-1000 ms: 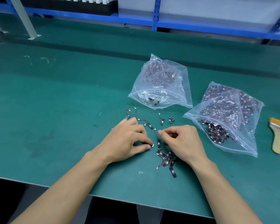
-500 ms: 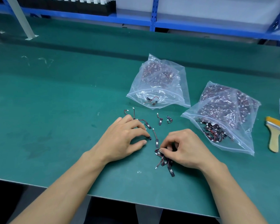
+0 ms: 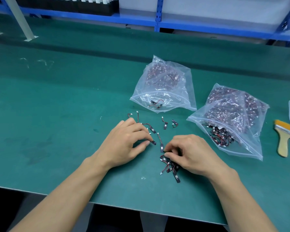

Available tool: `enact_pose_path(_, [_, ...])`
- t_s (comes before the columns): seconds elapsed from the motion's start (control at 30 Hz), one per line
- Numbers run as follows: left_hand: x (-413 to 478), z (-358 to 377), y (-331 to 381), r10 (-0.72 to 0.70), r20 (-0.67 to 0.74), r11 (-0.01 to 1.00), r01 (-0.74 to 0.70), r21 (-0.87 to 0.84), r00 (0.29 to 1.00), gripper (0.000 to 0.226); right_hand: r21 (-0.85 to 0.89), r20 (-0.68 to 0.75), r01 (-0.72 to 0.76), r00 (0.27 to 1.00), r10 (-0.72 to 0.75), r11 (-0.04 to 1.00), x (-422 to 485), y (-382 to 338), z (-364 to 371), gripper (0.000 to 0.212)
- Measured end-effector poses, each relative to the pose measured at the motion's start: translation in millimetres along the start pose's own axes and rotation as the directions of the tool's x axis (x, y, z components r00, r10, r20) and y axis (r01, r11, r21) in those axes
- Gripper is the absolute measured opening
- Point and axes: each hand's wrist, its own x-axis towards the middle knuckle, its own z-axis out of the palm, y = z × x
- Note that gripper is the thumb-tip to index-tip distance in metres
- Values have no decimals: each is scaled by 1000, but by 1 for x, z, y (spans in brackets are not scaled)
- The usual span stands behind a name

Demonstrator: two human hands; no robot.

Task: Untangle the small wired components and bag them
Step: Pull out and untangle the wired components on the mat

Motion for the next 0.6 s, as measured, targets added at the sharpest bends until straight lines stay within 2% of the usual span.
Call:
enact_pose_path(0.23, [0,-1,0,2,-13,1000,-2,-21,1000,15,-76,9,18,1000,-17,997,0,-5,0,9])
enact_pose_path(0.33, [0,-2,0,-9,-14,1000,9,-29,1000,15,70,-10,-15,1000,16,997,1,-3,4,11])
enact_pose_path(0.47, [0,-3,1,-30,-18,998,29,-54,999,17,307,-152,-84,979,136,948,3,11,3,14])
enact_pose_path(0.53, [0,-4,1,-39,-24,997,37,-65,999,19,321,-207,-116,960,189,940,4,17,2,16])
enact_pose_path(0.6, [0,-4,1,-48,-28,996,46,-70,998,19,263,-242,-170,941,235,950,5,21,0,12])
